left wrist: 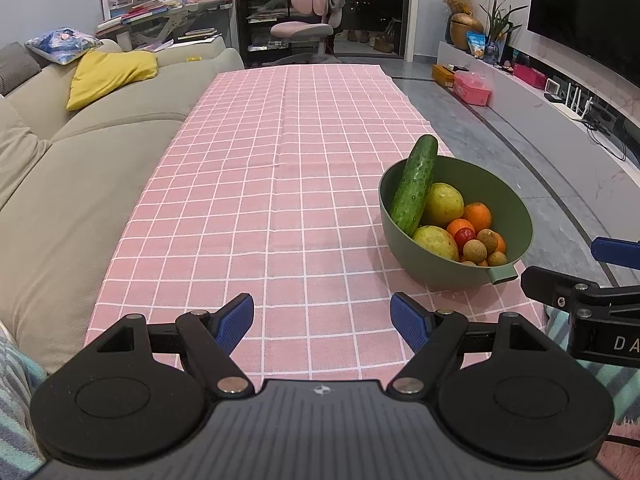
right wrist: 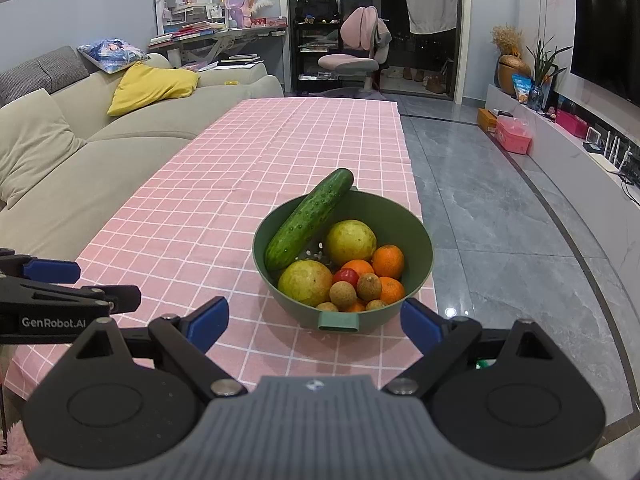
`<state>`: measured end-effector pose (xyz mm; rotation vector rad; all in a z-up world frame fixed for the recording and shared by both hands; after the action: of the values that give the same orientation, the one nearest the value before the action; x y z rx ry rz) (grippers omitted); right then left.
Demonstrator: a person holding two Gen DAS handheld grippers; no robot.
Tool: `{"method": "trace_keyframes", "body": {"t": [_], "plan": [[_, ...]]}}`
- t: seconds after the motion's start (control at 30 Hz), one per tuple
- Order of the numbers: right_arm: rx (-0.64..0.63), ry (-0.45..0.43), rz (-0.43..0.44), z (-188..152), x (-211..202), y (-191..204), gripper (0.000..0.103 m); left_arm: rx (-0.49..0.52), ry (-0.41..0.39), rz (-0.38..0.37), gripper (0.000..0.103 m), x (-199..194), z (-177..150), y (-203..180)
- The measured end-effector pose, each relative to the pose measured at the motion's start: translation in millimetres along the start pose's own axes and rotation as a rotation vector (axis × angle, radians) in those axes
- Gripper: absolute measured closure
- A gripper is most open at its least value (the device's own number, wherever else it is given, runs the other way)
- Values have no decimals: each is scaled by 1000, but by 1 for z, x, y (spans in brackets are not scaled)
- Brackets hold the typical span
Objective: Organize fruits
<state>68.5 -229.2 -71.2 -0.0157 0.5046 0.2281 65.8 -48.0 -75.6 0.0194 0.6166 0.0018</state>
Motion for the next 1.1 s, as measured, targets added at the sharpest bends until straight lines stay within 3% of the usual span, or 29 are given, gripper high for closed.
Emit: {"method": "trace_keyframes", "body": {"t": [1.1], "plan": [[-2,3,4,0,0,1,14,-8,-3,4,12,0,2,1]]}}
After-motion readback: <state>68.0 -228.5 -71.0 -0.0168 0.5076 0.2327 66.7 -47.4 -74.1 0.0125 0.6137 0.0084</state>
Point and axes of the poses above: each gripper's, at about its wrist camera, not at the fingertips, and x roughly the way its jaws point, y to its left, z to its top, the point moved 6 cm from there along x, roughly the way its jaws point, and after that the axes turned 12 degrees about -y, right-handed, at the moved point
